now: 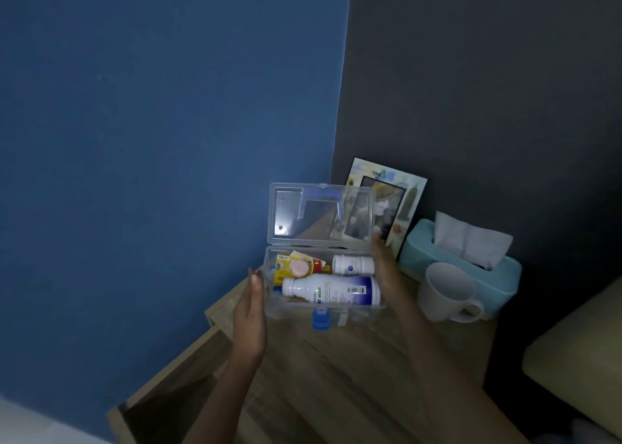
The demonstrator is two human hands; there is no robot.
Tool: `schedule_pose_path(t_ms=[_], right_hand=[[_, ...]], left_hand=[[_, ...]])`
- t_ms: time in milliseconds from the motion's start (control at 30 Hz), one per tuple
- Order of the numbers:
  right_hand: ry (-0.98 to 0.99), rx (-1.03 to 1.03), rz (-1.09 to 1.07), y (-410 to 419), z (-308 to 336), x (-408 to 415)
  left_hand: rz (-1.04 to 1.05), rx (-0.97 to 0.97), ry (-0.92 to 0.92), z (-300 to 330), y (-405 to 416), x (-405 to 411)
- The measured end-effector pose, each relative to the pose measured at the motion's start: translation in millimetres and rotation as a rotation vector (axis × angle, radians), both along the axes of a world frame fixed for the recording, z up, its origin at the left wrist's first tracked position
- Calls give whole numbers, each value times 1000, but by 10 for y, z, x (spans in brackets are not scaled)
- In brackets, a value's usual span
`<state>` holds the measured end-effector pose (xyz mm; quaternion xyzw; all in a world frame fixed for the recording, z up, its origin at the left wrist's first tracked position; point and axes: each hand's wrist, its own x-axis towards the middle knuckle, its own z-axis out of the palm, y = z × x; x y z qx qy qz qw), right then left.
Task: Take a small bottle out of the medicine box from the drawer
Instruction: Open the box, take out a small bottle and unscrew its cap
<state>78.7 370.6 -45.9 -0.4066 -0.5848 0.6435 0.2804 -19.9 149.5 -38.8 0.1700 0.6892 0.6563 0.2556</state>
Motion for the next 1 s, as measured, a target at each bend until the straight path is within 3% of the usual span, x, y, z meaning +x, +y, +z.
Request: schedule_pose_path(t_ms=[233,367,433,533,733,1000], right_hand=[[-35,70,5,-198,40,220],[16,109,-13,-473,-64,414],[47,106,-10,-605,-136,498],[95,62,-29,-733,-155,559],[37,71,-45,-755,-141,541],[23,70,-63,-768,-144,548]], left_hand=[[-17,-46,20,-34,-21,-8],[47,-168,499,-16,101,-68],[-30,-213,654,13,290,-184],[-166,-399,587,81,579,-368],[-292,-707,702,116,953,-482],[-305,-562,538,71,1021,-454]])
